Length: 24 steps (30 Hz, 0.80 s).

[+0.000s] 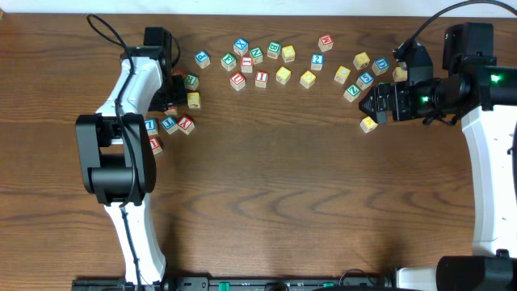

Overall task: Spell out AI2
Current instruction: 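Lower the left gripper and grasp the red A block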

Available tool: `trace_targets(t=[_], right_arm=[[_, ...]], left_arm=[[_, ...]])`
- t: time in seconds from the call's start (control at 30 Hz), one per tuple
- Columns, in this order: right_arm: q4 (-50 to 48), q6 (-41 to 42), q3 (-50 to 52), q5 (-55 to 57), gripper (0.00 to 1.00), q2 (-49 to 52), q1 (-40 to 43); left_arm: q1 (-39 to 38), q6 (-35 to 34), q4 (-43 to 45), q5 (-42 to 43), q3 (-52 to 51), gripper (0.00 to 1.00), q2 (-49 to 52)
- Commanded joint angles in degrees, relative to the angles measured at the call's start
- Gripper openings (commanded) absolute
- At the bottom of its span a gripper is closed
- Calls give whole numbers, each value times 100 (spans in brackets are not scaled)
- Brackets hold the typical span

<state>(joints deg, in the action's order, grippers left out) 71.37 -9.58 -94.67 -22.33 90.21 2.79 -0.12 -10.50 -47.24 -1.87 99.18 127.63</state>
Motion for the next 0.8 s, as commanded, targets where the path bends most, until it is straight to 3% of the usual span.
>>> trace_targets(t=[0.0,0.2,0.5,0.77], right_arm=[[17,-74,-90,-74,99,-9,50],[15,-74,-90,-74,99,-9,50],[2,-74,-90,-74,99,-9,50],[2,-76,-90,-72,99,-9,50]], left_arm=[[20,33,72,-52,-160,54,92],[20,31,192,-52,-162,43,92],[20,31,186,-52,-162,34,90],[15,33,131,-52,-149,32,61]])
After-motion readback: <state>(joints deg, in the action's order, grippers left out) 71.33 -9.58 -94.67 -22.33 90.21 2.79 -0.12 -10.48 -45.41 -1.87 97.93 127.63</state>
